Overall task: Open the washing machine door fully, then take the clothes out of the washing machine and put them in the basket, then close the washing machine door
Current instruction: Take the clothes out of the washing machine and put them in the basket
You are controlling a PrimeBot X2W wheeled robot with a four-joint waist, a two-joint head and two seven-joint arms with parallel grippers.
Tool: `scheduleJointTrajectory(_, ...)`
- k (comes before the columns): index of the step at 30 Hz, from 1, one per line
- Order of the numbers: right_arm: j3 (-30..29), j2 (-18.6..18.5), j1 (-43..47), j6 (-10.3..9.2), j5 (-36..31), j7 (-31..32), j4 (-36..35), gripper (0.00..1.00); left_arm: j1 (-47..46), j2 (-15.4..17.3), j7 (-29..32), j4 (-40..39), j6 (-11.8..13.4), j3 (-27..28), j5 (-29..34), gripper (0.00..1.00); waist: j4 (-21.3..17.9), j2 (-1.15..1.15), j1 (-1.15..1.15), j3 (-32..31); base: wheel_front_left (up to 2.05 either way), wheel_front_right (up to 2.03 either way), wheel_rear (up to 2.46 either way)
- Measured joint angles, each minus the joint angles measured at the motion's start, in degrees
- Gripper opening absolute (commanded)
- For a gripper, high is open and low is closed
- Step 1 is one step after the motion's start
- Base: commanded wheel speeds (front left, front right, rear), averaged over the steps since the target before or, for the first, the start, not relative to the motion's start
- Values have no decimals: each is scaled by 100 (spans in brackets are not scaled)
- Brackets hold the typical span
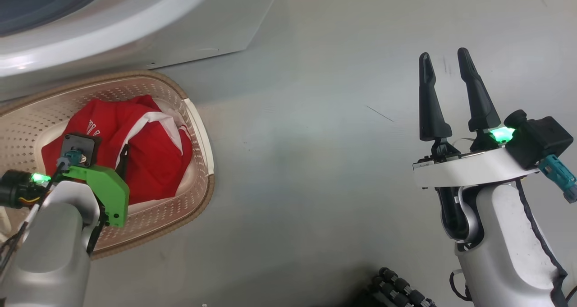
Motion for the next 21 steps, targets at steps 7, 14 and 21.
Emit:
scheduleJointTrajectory(7,-109,-1,-4,11,-115,1,130,100,5,-176,-447,209,-1,-7,-121,100,144,0,0,-360,0,0,0)
scheduleJointTrajectory(14,-241,-3,18,75,-272,0,297,100,14,-430,-935,256,-3,29,-320,100,310,0,0,-758,0,0,0)
scheduleJointTrajectory(21,-346,-8,174,201,-424,0,466,100,74,-617,-1128,154,-19,-86,-342,100,587,0,0,-1263,0,0,0)
